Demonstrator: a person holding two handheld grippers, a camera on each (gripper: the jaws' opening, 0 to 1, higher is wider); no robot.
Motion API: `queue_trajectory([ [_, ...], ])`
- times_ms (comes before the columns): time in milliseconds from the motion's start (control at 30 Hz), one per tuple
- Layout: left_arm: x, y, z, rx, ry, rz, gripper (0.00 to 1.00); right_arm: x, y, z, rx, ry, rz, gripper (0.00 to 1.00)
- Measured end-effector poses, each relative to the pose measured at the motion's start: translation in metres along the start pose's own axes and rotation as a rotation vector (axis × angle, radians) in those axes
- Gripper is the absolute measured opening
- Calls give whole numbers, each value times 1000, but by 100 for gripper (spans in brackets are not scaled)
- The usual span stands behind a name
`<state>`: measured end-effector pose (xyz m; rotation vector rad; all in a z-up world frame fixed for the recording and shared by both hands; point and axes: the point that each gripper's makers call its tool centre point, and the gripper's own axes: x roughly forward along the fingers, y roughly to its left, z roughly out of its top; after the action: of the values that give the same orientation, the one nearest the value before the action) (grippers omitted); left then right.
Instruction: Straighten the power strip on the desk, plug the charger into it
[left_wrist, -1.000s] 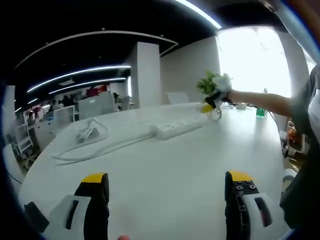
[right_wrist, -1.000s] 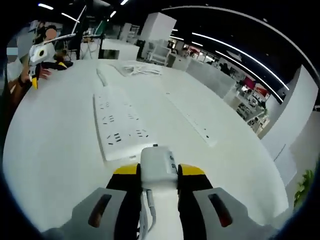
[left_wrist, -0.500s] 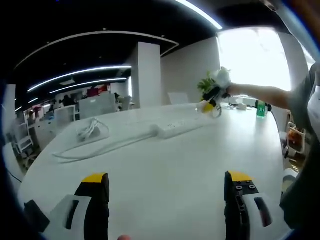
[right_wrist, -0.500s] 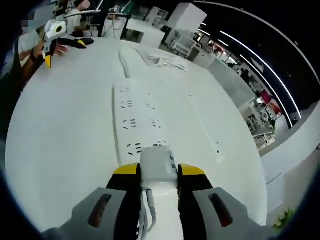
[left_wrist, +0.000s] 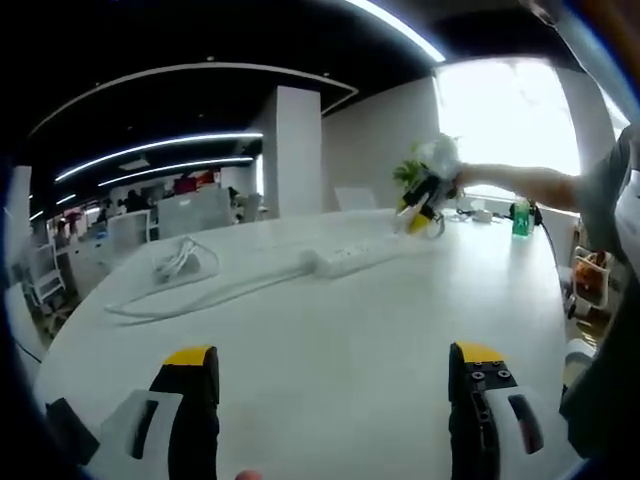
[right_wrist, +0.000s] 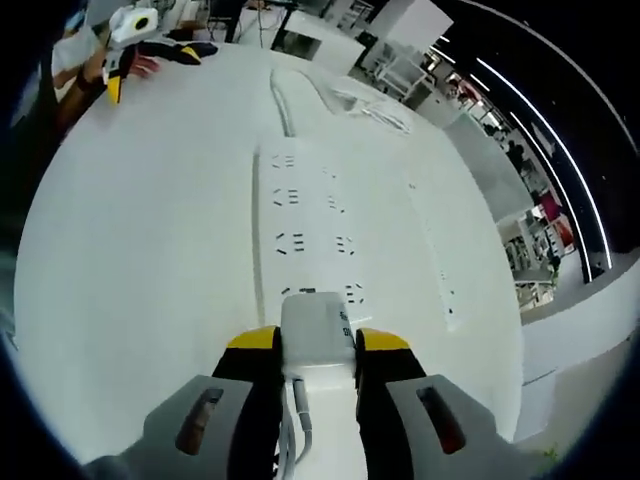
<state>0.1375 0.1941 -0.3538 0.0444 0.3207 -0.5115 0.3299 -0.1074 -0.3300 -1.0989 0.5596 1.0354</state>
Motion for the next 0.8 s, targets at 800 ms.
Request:
queue_trajectory([
  [800,-3,0,3,2,-14,3,98,5,0,-1,-100,201,45,25],
])
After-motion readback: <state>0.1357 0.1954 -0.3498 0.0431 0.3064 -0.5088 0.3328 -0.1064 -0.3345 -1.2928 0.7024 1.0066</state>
